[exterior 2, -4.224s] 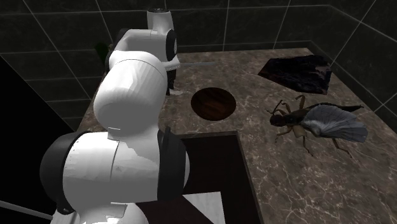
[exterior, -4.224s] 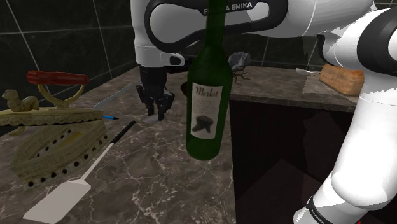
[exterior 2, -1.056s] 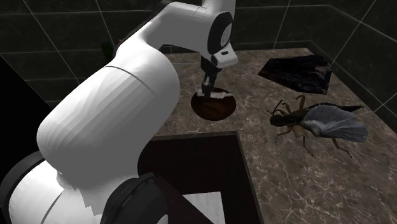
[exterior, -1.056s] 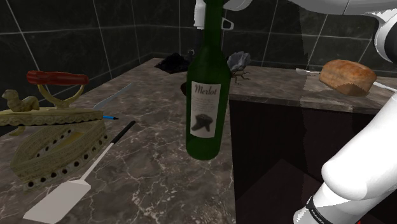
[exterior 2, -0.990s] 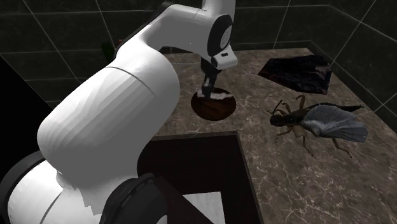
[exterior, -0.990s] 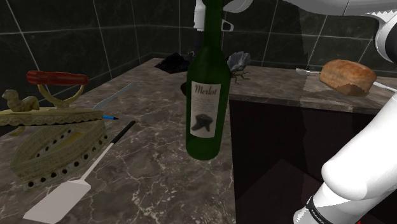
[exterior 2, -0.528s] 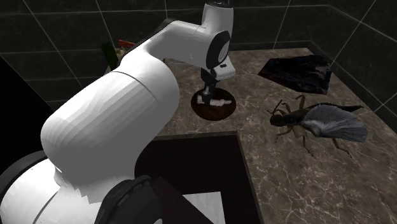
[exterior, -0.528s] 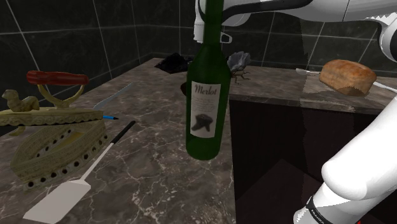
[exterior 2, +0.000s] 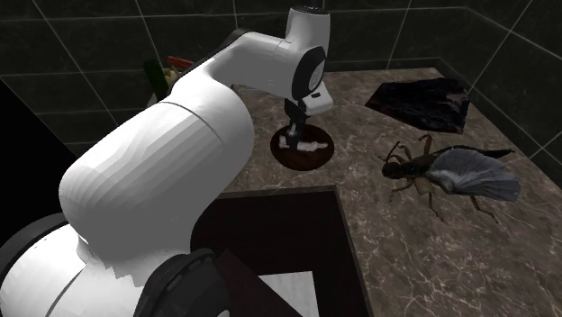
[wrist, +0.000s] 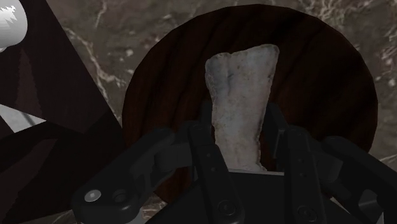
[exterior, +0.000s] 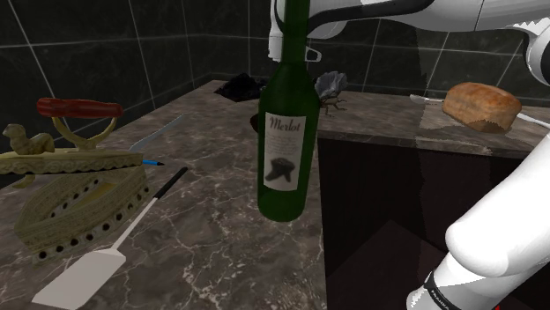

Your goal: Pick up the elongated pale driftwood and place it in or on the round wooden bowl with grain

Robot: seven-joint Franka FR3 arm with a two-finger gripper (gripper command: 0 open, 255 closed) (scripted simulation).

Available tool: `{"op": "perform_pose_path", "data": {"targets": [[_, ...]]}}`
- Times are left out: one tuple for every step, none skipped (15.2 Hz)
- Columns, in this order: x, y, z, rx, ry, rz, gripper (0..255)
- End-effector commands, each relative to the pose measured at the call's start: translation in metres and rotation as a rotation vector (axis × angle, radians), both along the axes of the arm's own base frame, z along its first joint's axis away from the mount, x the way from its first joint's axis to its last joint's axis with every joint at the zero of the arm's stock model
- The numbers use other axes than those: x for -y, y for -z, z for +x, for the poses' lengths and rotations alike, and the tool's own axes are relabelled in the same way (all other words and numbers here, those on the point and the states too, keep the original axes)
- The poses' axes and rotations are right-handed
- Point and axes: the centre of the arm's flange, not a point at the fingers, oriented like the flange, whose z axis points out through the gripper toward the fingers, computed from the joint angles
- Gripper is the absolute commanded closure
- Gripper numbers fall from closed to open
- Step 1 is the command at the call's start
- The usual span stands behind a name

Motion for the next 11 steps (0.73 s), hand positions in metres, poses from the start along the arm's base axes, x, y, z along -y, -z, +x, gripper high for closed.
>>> {"op": "perform_pose_path", "data": {"targets": [[0.000,0.000,0.000,0.000,0.000,0.000,0],[0.000,0.000,0.000,0.000,0.000,0.000,0],[0.000,0.000,0.000,0.000,0.000,0.000,0],[0.000,0.000,0.000,0.000,0.000,0.000,0],[0.000,0.000,0.000,0.000,0.000,0.000,0],[0.000,0.000,0.000,0.000,0.000,0.000,0],[0.000,-0.013,0.000,0.000,0.000,0.000,0],[0.001,-0.026,0.000,0.000,0.000,0.000,0],[0.001,-0.040,0.000,0.000,0.000,0.000,0],[0.002,-0.050,0.000,0.000,0.000,0.000,0],[0.002,-0.050,0.000,0.000,0.000,0.000,0]]}}
